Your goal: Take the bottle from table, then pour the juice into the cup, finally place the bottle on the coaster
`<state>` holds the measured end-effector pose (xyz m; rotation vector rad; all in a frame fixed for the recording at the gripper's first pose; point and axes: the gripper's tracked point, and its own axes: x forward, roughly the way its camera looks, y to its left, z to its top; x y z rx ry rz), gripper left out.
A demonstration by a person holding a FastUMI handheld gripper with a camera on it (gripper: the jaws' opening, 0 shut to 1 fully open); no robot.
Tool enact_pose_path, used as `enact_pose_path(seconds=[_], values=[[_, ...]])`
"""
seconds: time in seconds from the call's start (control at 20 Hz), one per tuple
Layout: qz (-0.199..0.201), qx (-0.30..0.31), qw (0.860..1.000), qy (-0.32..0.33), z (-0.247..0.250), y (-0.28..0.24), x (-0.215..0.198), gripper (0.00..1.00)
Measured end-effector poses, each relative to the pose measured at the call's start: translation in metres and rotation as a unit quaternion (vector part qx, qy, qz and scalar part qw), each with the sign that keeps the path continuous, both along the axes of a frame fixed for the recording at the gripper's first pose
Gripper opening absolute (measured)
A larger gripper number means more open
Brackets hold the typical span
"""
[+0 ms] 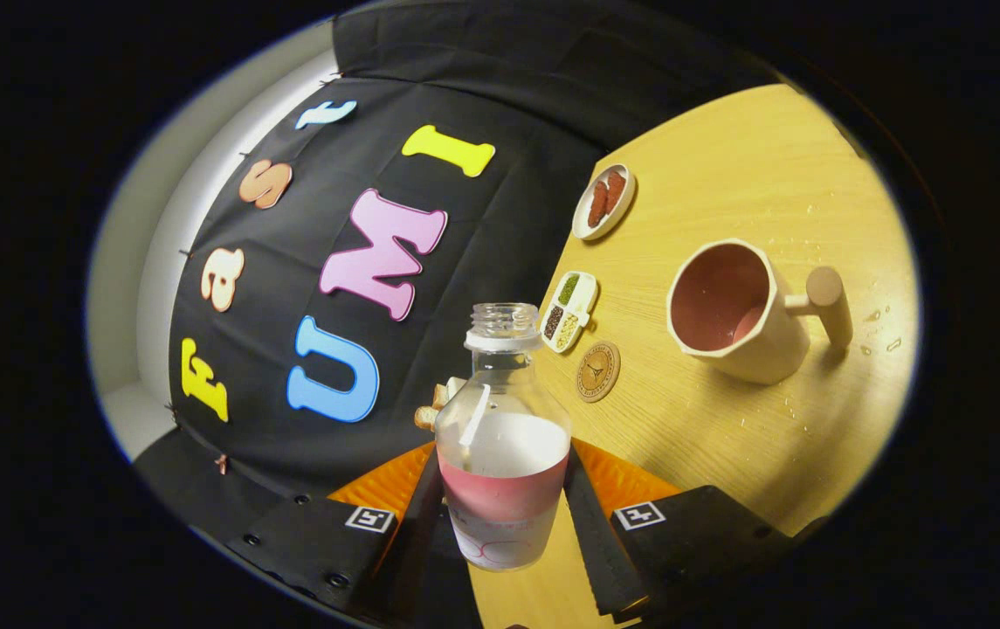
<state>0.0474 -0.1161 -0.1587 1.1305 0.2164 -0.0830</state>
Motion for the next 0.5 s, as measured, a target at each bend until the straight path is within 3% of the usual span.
enact_pose_path(seconds=[0.5], values=[[-0.026, 0.098, 0.995, 0.004, -0.005, -0.012, 0.006, 0.76]])
